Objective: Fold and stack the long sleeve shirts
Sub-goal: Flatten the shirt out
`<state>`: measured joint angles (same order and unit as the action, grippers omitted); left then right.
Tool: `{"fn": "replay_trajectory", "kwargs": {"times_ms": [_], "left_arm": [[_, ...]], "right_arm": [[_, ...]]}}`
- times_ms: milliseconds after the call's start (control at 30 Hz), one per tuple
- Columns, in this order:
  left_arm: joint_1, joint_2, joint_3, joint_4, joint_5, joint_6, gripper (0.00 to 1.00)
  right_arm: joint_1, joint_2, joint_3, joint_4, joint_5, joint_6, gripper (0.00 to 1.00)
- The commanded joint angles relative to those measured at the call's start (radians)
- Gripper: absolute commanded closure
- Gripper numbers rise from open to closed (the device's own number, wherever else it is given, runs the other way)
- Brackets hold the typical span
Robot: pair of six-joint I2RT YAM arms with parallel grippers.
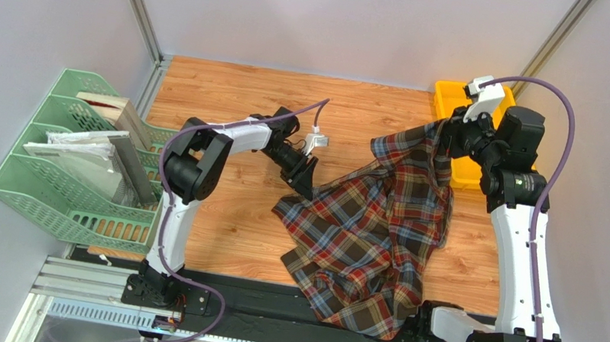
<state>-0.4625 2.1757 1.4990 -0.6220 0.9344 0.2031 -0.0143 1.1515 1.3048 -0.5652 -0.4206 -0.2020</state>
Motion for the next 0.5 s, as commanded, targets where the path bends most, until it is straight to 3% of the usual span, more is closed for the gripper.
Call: {"fn": "replay_trajectory", "kwargs": {"times_ms": [0,133,333,467], "left_arm": [[0.021,-0.043,-0.022,-0.007,0.033,0.038,0.42],[0.042,-0.04,-0.008,-0.028,0.052,0.032,0.41],[0.028,-0.053,-0.019,-0.065,-0.126,-0.002,0.45],[0.025,-0.094,-0.135,-0.022,-0.129,-0.056,0.47]], "right_arm": [[-0.009,-0.001,0.051,0.036,-0.001,0.007,1.0],[-0.009,-0.001,0.054,0.037,-0.003,0.007,1.0],[-0.016,0.008,0.085,0.042,0.002,0.01,1.0],[-0.026,0.016,0.102,0.054,0.0,0.016,1.0]]}}
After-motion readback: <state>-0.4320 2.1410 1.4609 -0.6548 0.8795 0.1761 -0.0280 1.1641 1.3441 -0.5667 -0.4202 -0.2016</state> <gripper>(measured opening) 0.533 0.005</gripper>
